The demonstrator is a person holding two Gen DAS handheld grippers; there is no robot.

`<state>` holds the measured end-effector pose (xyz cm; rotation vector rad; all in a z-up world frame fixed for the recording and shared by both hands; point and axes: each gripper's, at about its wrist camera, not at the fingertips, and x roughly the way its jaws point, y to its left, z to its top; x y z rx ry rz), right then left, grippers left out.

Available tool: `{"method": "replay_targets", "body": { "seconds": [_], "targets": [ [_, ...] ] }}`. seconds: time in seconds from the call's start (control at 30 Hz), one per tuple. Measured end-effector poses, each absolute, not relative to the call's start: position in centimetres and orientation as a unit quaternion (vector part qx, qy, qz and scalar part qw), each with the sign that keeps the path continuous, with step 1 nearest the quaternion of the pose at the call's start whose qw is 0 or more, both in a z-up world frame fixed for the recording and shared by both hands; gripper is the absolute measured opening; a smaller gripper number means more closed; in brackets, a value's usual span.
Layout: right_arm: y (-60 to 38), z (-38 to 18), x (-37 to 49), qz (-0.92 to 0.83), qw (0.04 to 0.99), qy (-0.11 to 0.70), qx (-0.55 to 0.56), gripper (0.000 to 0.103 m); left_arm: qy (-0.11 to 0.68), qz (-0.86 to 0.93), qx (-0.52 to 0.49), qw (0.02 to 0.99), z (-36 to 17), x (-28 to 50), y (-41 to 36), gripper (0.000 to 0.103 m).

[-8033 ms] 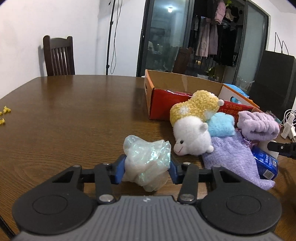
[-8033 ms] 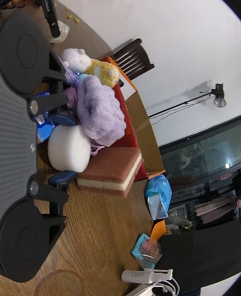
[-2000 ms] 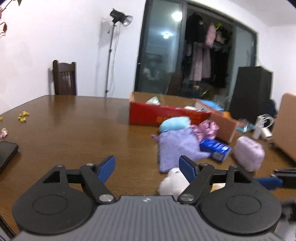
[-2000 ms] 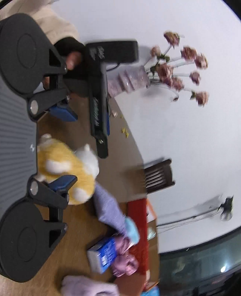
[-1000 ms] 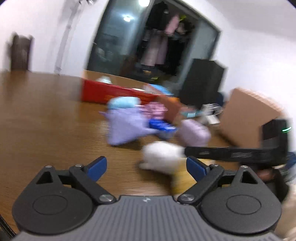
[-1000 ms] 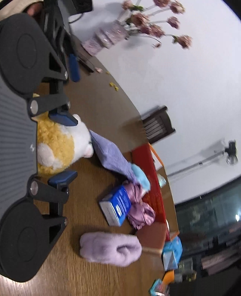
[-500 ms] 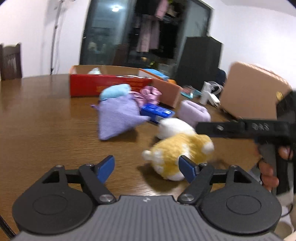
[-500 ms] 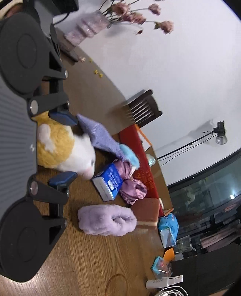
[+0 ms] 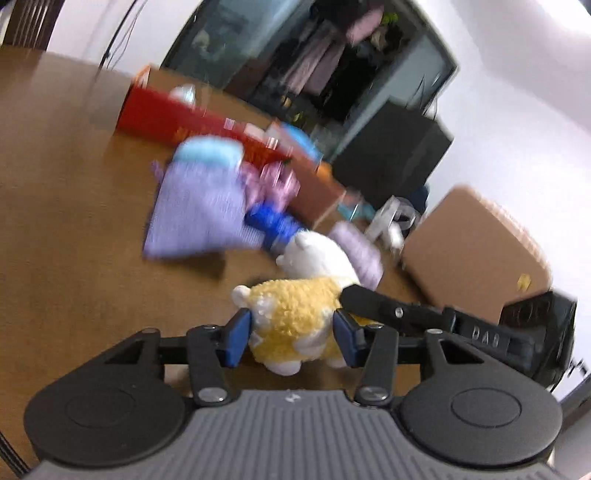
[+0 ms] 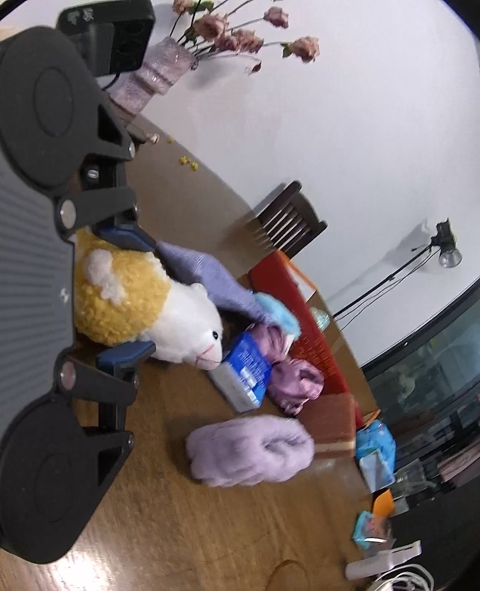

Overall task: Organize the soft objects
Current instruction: 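Carry the plush sheep into the box and open the right gripper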

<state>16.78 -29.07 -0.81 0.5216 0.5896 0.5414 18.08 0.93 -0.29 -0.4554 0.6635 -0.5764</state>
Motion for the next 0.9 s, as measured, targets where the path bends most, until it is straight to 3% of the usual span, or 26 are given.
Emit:
{"method": "replay_targets", "body": {
  "seconds": [0.2,0.37,0.53,0.7,0.77,0.83,0.9],
  "targets": [
    [-28.4,6.6,24.4,0.278,0.908,0.213,0.231,0.051,0.252,-0.276,-0.189,0.908,7.4,26.3,1.1,0.049],
    [-26.1,10.5,38.4,0.261,0.91,0.237,0.217,0.051,0.288,-0.252,-0.176,0.907,10.1,40.9,1.4,0.05],
    [-23.3,8.2,50.8,0.22,0.898,0.32,0.206,0.051,0.368,-0.228,-0.169,0.885,6.5,52.9,1.9,0.047],
    [-20.4,3.3,57.5,0.191,0.874,0.404,0.19,0.049,0.395,-0.21,-0.111,0.887,3.7,57.3,1.6,0.046],
    [-19.4,2.4,58.7,0.19,0.872,0.417,0.172,0.048,0.364,-0.186,-0.073,0.909,4.0,56.7,2.1,0.055],
    [-19.0,2.0,59.4,0.195,0.868,0.422,0.176,0.05,0.31,-0.184,-0.058,0.931,4.5,55.5,3.3,0.077],
    [-18.9,1.9,59.7,0.195,0.867,0.425,0.173,0.052,0.269,-0.168,-0.054,0.947,4.6,54.7,4.7,0.083]
  ]
}}
